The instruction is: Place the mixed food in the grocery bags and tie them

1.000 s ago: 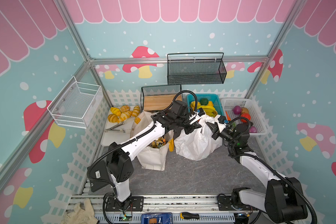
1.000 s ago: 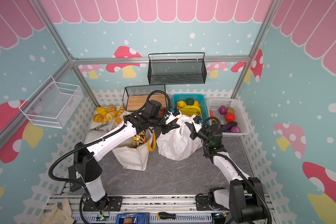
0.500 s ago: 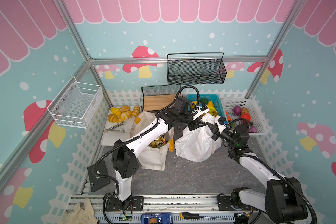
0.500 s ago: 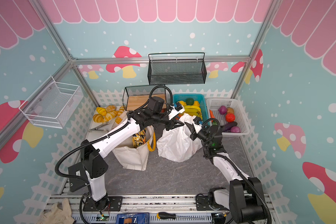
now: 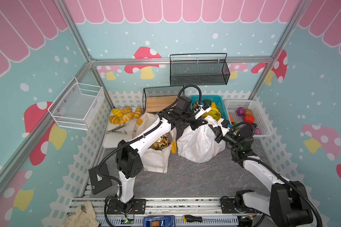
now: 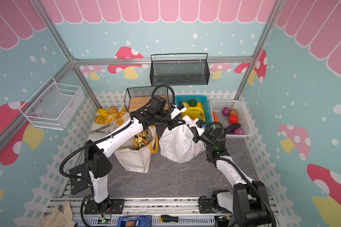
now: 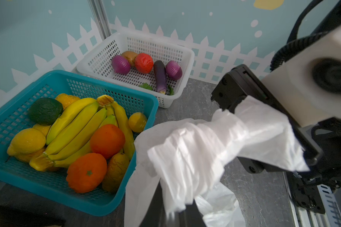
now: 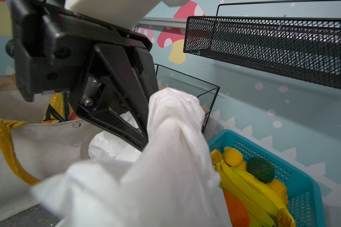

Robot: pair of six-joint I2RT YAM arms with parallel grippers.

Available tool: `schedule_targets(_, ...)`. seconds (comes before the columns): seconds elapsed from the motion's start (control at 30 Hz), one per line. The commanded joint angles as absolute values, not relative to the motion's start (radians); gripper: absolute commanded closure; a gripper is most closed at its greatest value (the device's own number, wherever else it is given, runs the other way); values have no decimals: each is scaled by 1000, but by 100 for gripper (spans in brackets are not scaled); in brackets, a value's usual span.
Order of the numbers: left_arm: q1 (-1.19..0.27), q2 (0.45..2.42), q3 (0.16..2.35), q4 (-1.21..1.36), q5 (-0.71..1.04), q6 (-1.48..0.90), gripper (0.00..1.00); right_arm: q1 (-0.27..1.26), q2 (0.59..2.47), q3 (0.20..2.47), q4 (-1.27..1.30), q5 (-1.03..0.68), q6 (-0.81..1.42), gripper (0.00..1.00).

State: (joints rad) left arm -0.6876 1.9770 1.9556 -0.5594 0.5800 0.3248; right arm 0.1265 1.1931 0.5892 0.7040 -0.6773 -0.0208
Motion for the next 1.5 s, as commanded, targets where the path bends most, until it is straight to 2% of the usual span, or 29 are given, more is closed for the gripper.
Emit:
schedule_targets(0.0, -687, 1986, 1970, -588, 594, 451, 95, 130, 1159, 577, 720, -687, -62, 97)
schedule_targets(0.13, -687, 1957, 1941, -616, 613, 595, 98, 123, 1144, 602, 653, -669, -112, 75)
schedule_targets(0.27, -687, 1950, 1956, -677, 611, 698, 99, 124, 1158, 646, 590, -707, -149, 63)
schedule_targets(0.63, -690, 1983, 2040, -803, 604, 787, 100, 124, 1223, 726, 522, -795, -238, 58)
schedule_targets(0.87, -691, 1987, 2053, -820, 596, 791, 100, 115, 1229, 743, 499, -767, -257, 56)
schedule_targets(1.07, -690, 1990, 2061, -825, 581, 796, 100, 64, 1164, 705, 486, -810, -245, 43)
schedule_targets(1.3, -690, 1995, 2065, -841, 592, 825, 100, 64, 1211, 757, 483, -966, -206, 30)
schedule_targets(1.47, -691, 1998, 2068, -862, 600, 847, 100, 66, 1253, 808, 466, -1001, -227, 32)
